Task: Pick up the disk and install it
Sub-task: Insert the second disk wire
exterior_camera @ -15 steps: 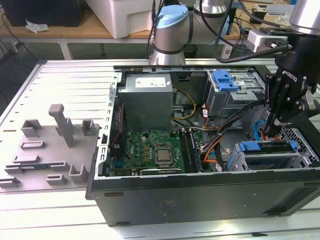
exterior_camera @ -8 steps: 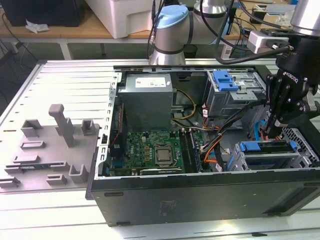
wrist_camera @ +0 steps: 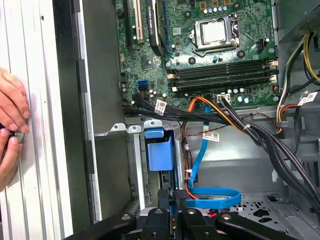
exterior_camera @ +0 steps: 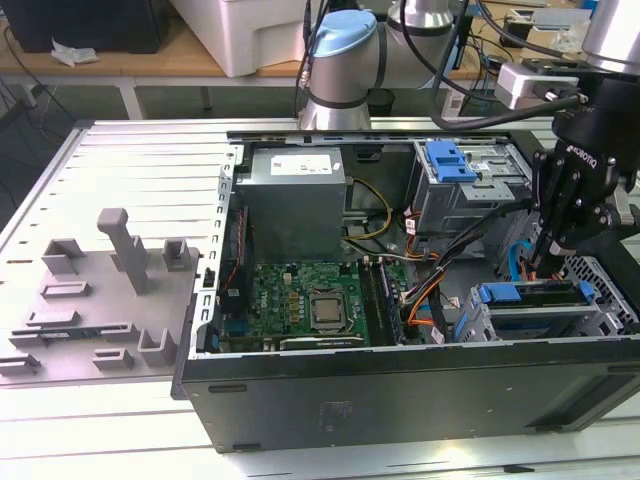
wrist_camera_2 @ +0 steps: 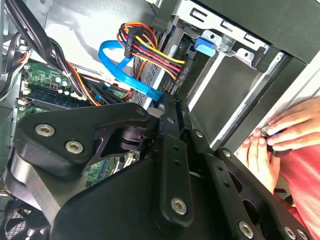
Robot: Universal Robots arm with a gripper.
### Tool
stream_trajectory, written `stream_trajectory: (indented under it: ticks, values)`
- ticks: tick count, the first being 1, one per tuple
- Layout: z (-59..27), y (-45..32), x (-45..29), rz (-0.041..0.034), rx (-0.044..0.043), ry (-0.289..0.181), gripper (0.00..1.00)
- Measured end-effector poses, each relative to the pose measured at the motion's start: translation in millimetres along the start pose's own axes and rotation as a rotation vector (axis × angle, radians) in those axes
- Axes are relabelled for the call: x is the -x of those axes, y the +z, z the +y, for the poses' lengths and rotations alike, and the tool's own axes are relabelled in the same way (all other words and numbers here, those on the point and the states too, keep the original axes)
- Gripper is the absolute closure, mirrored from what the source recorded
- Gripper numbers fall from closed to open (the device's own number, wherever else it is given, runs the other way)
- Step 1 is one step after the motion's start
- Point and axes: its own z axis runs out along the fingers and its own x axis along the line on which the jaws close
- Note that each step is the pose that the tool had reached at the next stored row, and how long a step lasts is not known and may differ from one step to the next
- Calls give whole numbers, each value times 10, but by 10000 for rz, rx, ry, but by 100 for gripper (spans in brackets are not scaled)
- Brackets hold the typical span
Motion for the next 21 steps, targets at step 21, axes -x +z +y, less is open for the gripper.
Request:
stream_trajectory:
  ticks: [21]
  values:
    - [-7, 58, 0, -13, 4, -28, 84]
